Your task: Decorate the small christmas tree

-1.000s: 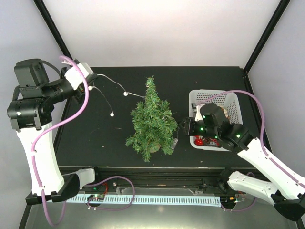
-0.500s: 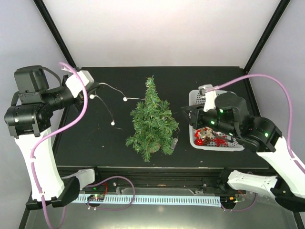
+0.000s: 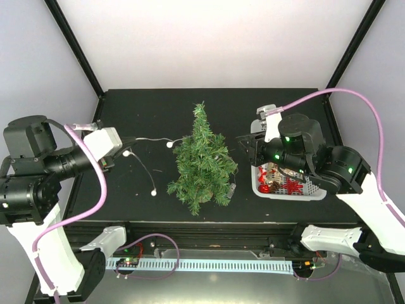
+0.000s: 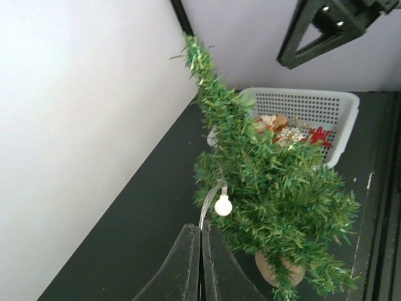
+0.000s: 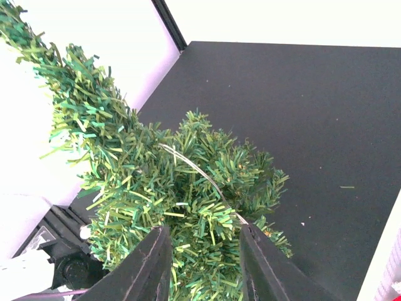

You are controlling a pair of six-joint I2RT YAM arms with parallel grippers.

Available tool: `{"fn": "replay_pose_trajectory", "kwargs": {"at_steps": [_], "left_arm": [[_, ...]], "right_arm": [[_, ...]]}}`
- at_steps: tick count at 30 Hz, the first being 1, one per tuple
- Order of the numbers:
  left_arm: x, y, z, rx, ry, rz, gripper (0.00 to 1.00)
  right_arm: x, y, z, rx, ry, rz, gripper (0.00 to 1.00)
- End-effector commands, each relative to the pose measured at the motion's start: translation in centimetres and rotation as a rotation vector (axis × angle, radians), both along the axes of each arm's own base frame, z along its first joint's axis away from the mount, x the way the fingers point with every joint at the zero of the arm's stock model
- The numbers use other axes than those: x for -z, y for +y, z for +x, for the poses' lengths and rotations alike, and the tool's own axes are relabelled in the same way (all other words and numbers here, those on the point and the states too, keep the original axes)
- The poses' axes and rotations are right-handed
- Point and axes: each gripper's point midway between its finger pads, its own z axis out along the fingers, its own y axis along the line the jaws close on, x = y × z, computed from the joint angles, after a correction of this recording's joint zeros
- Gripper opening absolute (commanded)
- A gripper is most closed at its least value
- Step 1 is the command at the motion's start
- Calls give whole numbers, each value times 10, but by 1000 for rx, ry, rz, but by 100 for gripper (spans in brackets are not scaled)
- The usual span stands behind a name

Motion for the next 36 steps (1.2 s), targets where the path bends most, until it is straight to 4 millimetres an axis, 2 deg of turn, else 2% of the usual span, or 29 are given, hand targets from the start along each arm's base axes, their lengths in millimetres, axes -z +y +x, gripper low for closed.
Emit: {"fn": "replay_pose_trajectory", "kwargs": {"at_steps": [1,4,9,12,17,19,22,28,36], "left_arm": [[-4,-14,-19,114,2,-37,2],[-4,-21,-26,176,5,-43,2],[13,-29,-24,242,53,-12,2],[24,-29,-14,233,85,6,2],[43,-25,15,157,145,5,2],[52,-24,18,153,170,11,2],[64,-26,7,211,172,42,2],[75,-35,-30,363,90,111,2],[84,-57,-53,510,213,109,2]], "right_arm": [[-12,-7,-1,15,-33,2,33],[-15,-10,-1,26,-32,-1,33],[-15,-12,-1,38,-21,8,33],[-14,-12,-3,41,-10,19,33],[-15,-13,-4,44,2,39,33],[-15,-15,-6,49,5,42,33],[-13,-18,-7,56,11,49,33],[-5,-19,-9,59,27,44,33],[-4,-16,-7,61,33,43,33]]}}
